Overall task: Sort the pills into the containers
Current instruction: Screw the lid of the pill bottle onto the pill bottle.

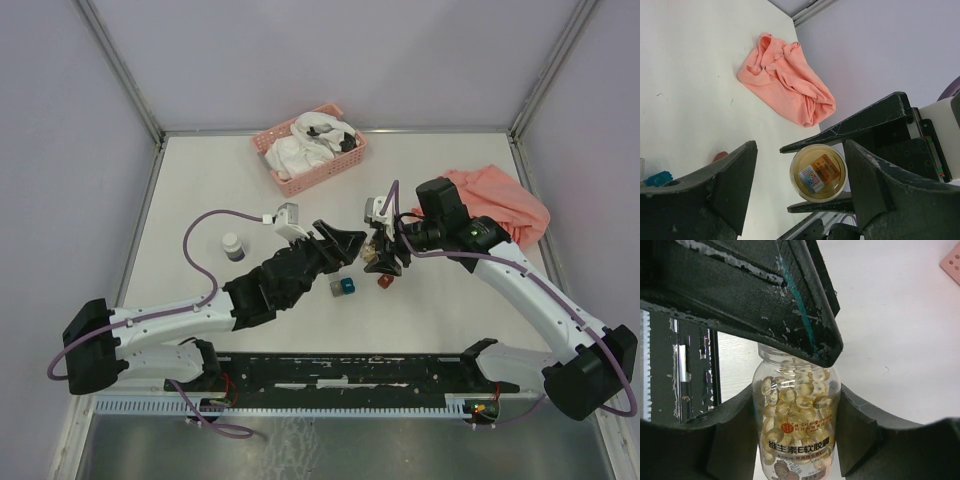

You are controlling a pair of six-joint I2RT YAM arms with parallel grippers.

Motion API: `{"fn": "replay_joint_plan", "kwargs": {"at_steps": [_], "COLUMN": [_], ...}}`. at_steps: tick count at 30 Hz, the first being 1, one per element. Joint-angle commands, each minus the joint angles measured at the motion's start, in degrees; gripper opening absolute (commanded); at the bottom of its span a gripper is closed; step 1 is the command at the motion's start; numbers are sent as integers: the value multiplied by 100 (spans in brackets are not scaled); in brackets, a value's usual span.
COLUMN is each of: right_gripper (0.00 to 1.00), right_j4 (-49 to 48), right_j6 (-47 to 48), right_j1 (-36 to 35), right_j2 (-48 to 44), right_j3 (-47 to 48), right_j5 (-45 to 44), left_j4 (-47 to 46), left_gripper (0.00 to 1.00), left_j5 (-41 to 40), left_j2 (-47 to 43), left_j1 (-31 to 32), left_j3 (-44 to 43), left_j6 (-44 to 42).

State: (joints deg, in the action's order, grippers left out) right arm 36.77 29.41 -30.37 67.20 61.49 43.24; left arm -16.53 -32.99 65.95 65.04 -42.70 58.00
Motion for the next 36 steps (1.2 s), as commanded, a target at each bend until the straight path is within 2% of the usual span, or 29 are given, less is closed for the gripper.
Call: {"fn": "replay_joint_plan", "kwargs": {"at_steps": [1,23,30,36], "right_gripper": [2,2,2,2], "right_j4": [-180,-346,-408,-573], "right_j6": [0,-496,-614,-907], "right_j1": [-35,-25,-27,38], "right_j2": [-100,129,161,175], "right_j3": [119,159,143,93], "right_j5": [18,376,527,952], "left_j4": [-210,-259,-397,-1019], "left_gripper": [75,55,53,43], "left_j5": [-170,226,349,886], "left_j2": [18,-213,-334,-435], "left_j1": [42,43,36,-54], "left_j3": [-219,157,308,601], "left_j6": [223,276,49,-540]}}
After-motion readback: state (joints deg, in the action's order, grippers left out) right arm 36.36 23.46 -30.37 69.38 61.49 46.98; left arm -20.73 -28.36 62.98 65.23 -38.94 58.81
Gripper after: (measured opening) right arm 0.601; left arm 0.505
